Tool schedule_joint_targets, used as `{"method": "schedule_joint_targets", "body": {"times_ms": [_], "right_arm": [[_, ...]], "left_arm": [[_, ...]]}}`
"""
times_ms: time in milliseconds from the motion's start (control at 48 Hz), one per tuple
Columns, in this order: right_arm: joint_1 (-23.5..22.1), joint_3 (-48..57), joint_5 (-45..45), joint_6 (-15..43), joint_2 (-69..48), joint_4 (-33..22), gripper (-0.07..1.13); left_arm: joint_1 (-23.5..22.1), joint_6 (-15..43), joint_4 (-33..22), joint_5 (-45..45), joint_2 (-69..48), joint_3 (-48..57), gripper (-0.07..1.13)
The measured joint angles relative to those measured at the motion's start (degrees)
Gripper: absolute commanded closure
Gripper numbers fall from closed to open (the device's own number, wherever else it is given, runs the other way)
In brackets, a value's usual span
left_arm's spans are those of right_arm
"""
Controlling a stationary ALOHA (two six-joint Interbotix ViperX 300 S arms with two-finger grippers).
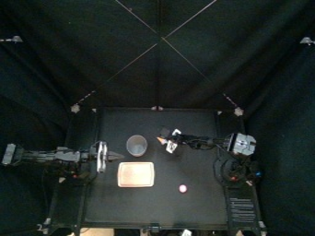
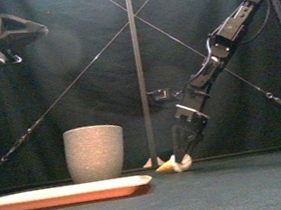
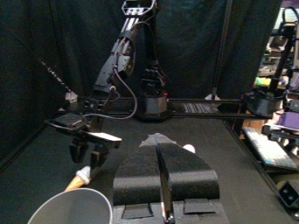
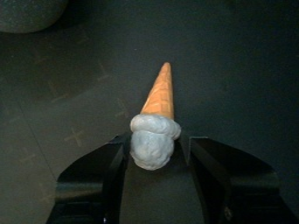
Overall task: Pick the ice cream then place it on the pink plate
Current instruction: Place ice cream on the pink plate
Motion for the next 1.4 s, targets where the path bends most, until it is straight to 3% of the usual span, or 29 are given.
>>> {"method": "schedule_joint_targets", "body": {"times_ms": [292, 521, 833, 1062, 1396], "right_arm": [[1.05, 0.0, 1.23, 0.26, -1.05, 0.44, 0.45], [3.87, 0.0, 4.22, 0.35, -8.61, 0.7, 0.45], [15.03, -0.09, 3.43, 0.26, -15.21, 5.1, 0.45], [22.94, -1.41, -4.57, 0.26, -14.41, 7.12, 0.45], [27.16, -7.91, -9.14, 0.18, -3.87, 7.29, 0.37]], "left_arm": [[0.0, 0.0, 0.0, 0.18, -0.09, 0.0, 1.07], [0.0, 0.0, 0.09, 0.18, -0.09, 0.0, 1.07], [0.0, 0.0, 0.09, 0.18, -0.09, 0.0, 1.07], [0.0, 0.0, 0.0, 0.18, -0.09, 0.0, 1.07], [0.0, 0.0, 0.09, 0.26, -0.09, 0.09, 1.07]]}}
